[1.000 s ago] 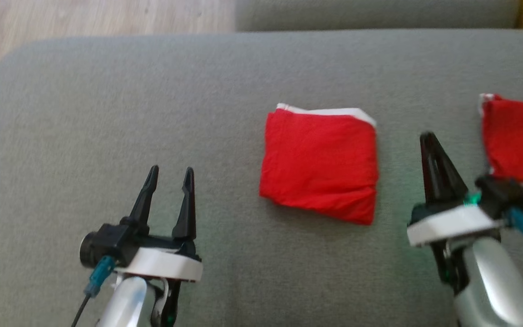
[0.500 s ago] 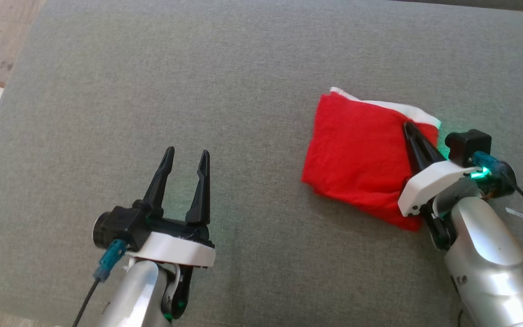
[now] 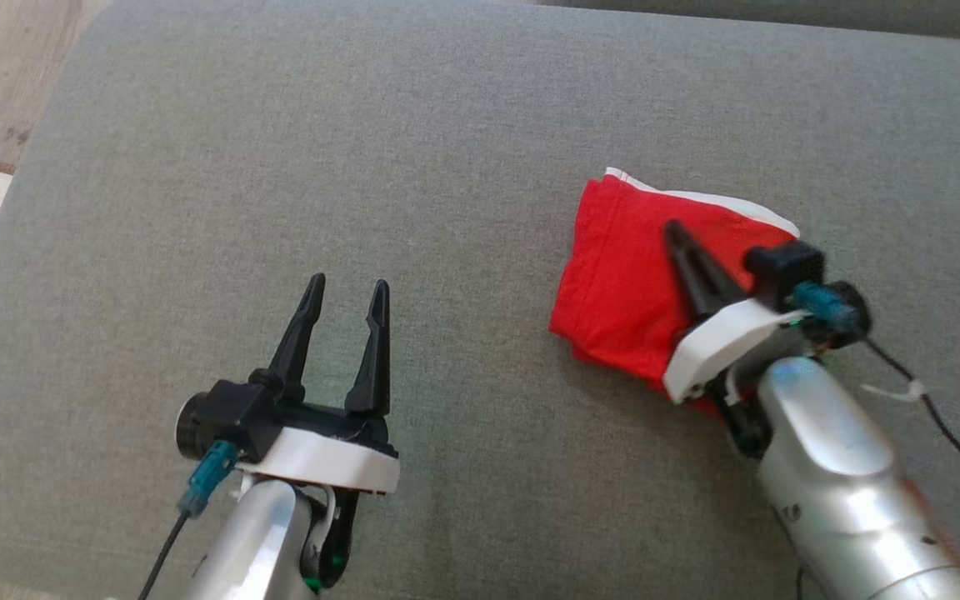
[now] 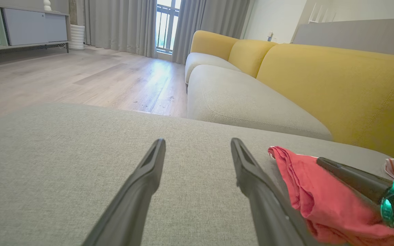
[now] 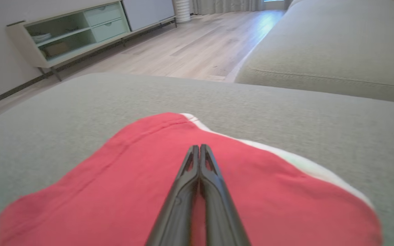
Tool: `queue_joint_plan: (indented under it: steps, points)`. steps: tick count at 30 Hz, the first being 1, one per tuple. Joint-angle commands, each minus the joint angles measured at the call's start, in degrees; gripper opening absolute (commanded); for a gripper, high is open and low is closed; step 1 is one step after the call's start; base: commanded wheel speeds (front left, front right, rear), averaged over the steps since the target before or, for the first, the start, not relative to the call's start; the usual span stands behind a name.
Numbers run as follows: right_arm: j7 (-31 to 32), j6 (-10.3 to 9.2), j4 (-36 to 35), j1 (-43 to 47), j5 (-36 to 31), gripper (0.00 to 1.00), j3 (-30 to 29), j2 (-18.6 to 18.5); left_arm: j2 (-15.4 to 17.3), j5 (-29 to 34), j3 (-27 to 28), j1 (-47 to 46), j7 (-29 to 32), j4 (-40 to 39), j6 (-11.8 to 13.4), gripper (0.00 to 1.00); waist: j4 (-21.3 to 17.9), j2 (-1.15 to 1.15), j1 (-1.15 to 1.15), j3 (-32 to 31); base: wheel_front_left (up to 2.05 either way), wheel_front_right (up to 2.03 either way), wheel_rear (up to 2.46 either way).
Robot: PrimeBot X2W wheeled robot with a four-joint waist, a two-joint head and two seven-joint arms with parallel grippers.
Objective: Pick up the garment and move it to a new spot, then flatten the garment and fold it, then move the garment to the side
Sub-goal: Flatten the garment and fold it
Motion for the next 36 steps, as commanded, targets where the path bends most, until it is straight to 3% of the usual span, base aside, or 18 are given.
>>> queue_joint_plan:
  steps: [1, 9, 19, 23, 24, 25, 36]
  points:
    - [-0.85, 0.43, -1.28, -0.95, 0.78, 0.0, 2.77, 1.25, 0.24, -0.42, 1.51, -1.85, -0.3, -1.33, 0.18, 1.0, 0.02, 0.0, 0.0, -0.15, 0.0, 0.0, 0.0]
    - [3.53, 0.43, 4.91, -1.22, 3.54, 0.0, 9.32, 1.38, 0.24, -0.49, 1.38, -1.5, -0.3, -1.17, 0.2, 1.0, 0.58, 0.0, 0.0, -0.58, 0.0, 0.0, 0.0]
    - [-0.97, 0.43, 1.86, -0.82, 7.63, 0.0, 7.77, -0.38, 0.24, 0.48, 3.67, -0.03, -0.3, -1.57, 0.22, 1.0, -2.15, 0.0, 0.0, -3.36, 0.0, 0.0, 0.0]
    - [-1.56, 0.43, -1.52, 1.58, 8.11, 0.0, 4.52, -2.03, 0.24, 0.84, 4.54, 0.9, -0.3, -2.15, 0.01, 1.0, -4.27, 0.0, 0.0, -5.1, 0.0, 0.0, 0.0]
    - [-1.63, 0.43, -2.26, 2.24, 7.49, 0.44, 3.12, -2.55, 0.24, 0.95, 4.76, 1.15, -0.3, -2.17, 0.0, 1.0, -4.86, 0.0, 0.0, -5.53, 0.0, 0.0, 0.0]
    - [-1.68, 0.43, -3.11, 3.02, 6.71, 1.0, 1.78, -2.87, 0.24, 1.24, 4.89, 1.35, -0.3, -2.07, 0.05, 1.0, -5.41, 0.0, 0.0, -5.91, 0.0, 0.0, 0.0]
    - [-1.77, 0.43, -17.99, 14.94, -0.15, 1.0, -10.71, -0.67, 0.24, 1.82, 5.69, 3.54, -0.3, -2.01, -0.29, 1.0, -11.5, 0.0, 0.0, -9.27, 0.0, 0.0, 0.0]
